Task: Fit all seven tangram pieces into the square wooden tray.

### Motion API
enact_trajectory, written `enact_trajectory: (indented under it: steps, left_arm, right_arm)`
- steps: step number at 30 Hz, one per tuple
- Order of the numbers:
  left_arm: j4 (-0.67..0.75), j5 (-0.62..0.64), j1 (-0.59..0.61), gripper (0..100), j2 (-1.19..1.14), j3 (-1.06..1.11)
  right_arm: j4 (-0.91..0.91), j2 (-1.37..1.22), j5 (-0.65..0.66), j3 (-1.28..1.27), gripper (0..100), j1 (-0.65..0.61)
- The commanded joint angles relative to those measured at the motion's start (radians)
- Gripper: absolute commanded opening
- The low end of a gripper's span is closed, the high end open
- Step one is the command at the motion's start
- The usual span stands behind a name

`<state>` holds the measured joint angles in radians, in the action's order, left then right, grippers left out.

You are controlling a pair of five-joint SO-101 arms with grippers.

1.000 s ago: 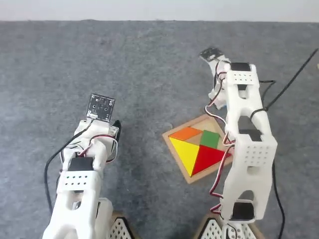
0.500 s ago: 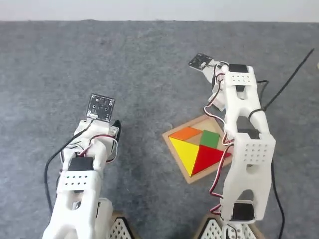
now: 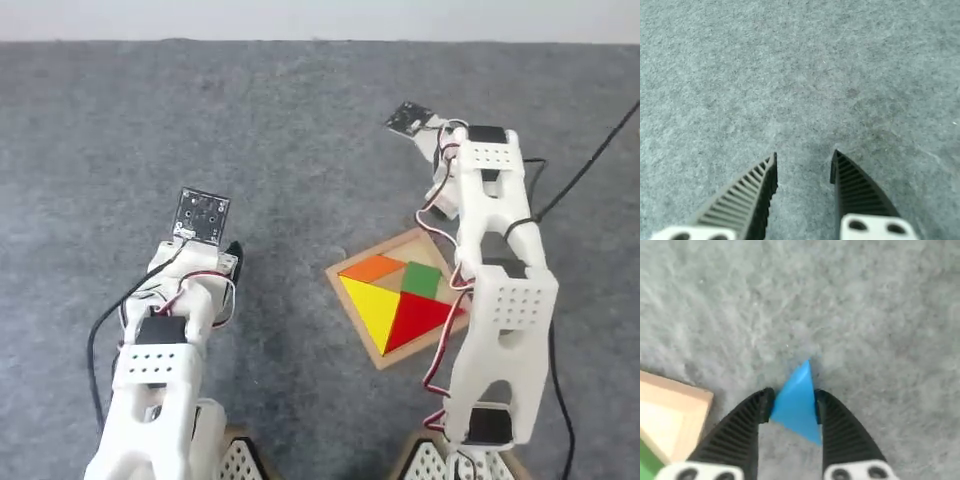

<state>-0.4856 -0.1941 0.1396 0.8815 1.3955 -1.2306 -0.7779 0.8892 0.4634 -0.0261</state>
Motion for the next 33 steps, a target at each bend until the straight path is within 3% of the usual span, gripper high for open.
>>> enact_trajectory:
  steps: [1, 17, 23, 29, 33]
  left_arm:
    - [0.021, -0.008, -0.005, 17, 0.0, -0.008]
    - [0.021, -0.008, -0.002, 17, 0.0, -0.008]
    - [0.021, -0.008, -0.003, 17, 0.002, -0.01]
    - [0.02, -0.008, -0.003, 17, 0.005, -0.01]
    - [0.02, -0.008, -0.003, 17, 0.005, -0.01]
  right_arm:
    - [-0.028, 0.14, -0.077, 0.02, 0.8, 0.047]
    - [-0.42, 0.526, -0.04, 0.008, 0.8, 0.048]
    - [-0.34, 0.723, -0.06, -0.305, 0.8, 0.047]
    - [-0.151, 0.903, -0.466, -0.779, 0.8, 0.044]
    - [0.027, 0.911, -0.635, -0.982, 0.8, -0.03]
